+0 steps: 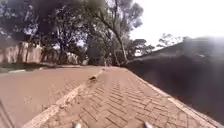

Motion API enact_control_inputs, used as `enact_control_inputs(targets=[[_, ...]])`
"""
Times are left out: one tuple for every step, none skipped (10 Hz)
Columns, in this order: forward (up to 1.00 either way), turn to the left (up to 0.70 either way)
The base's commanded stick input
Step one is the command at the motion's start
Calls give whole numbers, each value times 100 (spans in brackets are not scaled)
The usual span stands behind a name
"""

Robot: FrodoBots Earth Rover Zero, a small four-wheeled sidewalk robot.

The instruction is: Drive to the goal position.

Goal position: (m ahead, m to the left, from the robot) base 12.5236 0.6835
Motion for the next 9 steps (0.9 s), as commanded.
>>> enact_control_inputs(targets=[[70,0],[70,0],[70,0],[70,0],[70,0],[70,0],[70,0],[70,0],[70,-23]])
